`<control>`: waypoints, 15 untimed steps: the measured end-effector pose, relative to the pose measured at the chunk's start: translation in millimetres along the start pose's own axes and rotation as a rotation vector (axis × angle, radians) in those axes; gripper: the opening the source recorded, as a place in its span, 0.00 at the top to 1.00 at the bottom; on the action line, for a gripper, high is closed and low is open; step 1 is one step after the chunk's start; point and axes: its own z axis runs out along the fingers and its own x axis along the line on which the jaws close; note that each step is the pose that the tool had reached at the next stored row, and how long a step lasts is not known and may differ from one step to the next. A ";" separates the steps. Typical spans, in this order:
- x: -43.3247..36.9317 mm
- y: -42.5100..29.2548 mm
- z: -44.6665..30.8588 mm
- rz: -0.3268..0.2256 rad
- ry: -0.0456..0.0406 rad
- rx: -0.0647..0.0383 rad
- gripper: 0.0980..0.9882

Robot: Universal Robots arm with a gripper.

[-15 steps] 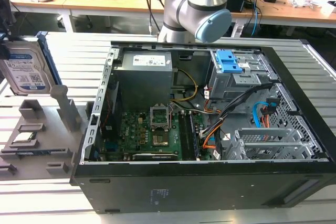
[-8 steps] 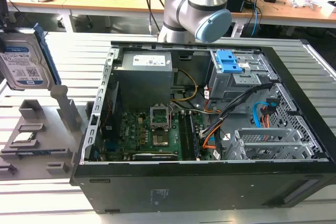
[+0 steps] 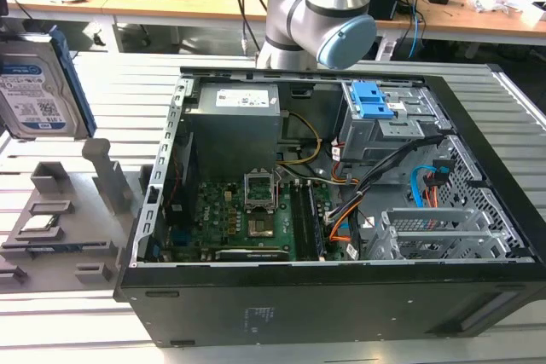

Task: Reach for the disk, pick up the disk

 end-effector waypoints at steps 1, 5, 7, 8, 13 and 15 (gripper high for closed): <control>0.0 0.0 -2.1 0.000 0.0000 0.000 0.70; 0.1 0.2 -8.8 0.000 0.0000 0.000 0.70; 0.2 0.3 -12.2 0.000 0.0000 -0.001 0.70; 0.2 0.3 -13.4 0.000 -0.0001 -0.001 0.70; 0.3 0.5 -22.4 0.000 -0.0001 -0.001 0.70; 0.3 0.5 -25.0 0.000 -0.0001 -0.001 0.70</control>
